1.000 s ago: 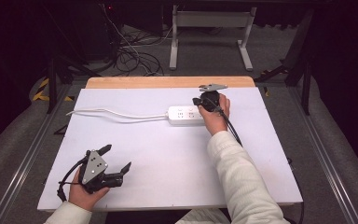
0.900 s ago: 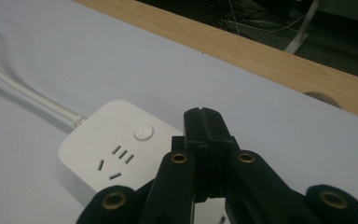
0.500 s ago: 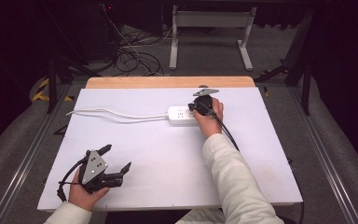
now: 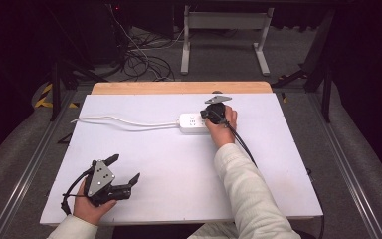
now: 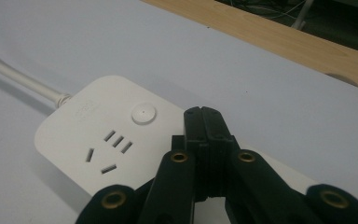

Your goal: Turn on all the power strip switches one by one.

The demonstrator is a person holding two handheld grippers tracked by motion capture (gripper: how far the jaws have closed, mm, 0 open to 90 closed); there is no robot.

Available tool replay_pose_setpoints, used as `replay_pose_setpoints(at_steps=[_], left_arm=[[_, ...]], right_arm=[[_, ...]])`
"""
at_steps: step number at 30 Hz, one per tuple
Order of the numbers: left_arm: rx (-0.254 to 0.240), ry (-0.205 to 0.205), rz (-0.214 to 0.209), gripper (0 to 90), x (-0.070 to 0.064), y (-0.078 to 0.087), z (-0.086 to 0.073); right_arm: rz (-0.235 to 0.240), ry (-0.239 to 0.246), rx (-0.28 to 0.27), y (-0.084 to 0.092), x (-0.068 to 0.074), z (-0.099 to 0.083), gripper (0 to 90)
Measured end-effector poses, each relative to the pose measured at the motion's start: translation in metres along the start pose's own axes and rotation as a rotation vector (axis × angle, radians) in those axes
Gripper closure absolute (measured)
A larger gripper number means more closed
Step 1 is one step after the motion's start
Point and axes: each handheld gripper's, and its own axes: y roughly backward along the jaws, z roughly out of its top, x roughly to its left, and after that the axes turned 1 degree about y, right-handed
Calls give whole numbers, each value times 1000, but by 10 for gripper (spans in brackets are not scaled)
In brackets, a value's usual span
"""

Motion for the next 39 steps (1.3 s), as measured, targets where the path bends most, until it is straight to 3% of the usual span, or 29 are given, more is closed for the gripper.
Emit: replay_pose_setpoints(at_steps=[26,31,34,36,37,39], left_arm=[[6,0,-2,138,1,0,-1],[1,4,-4,138,1,0,0],[0,6,-5,138,1,0,0],[-2,6,-4,138,1,0,0],[1,7,-5,138,1,-1,0],[5,3,-3,138,1,-1,0]], right_arm=[[-21,-57,-2,-4,1,-3,900],[-33,-42,15,-4,3,0,900],[-37,-20,-20,5,2,4,900],[-12,-30,-104,17,3,12,900],[5,-34,-121,21,3,17,900],[11,-26,-120,26,5,21,900]])
